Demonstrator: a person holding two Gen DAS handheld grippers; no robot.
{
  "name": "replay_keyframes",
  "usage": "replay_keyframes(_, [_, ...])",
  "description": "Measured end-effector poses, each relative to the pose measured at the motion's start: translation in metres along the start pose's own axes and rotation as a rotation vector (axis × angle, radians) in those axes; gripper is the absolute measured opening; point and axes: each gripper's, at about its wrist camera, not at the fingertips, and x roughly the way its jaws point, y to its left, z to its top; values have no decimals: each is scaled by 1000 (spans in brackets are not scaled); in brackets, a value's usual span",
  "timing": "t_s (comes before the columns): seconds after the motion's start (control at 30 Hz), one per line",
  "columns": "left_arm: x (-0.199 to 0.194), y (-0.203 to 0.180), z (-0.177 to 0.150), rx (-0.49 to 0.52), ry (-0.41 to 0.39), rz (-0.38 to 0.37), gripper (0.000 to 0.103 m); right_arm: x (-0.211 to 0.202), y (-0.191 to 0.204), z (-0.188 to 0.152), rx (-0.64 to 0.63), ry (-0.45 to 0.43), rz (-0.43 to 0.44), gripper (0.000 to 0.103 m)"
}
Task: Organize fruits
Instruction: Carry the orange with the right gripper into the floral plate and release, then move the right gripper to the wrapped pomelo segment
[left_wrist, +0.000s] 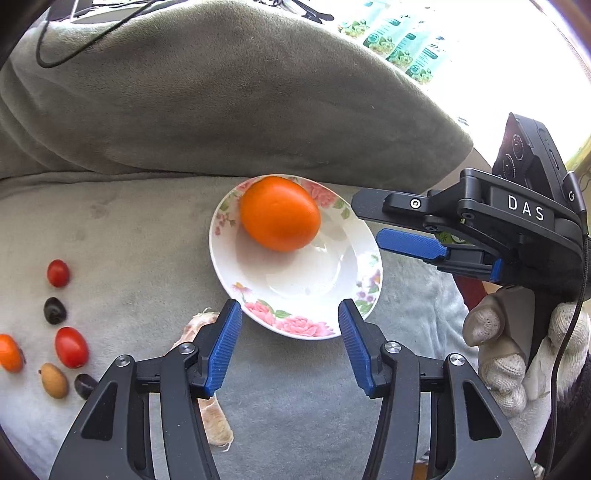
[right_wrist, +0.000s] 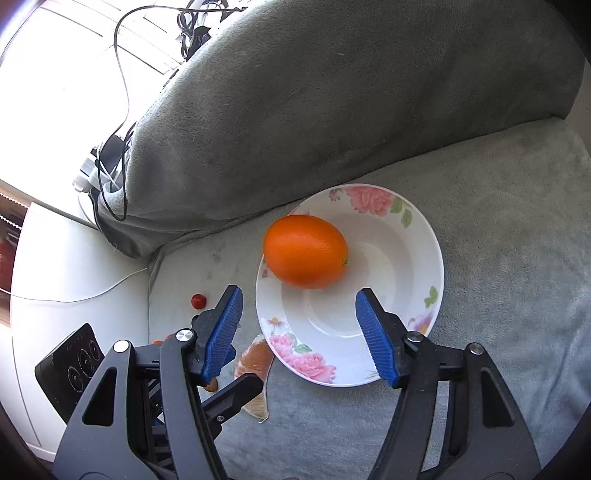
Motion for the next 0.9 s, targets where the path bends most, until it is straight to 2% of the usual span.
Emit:
replay_keyframes(0.27, [-20,7,-8,-4,-23,39,55,-8,24,-11,-136,-24,-84,67])
replay_keyframes(0.57, [-52,30,-23,-15,-58,74,57,-18,48,-31,-276,-54,-101,67])
replay_keyframes(0.9, [-82,78,-57,-114,-44,166,57,2,69,-58,-325,48,-76,67])
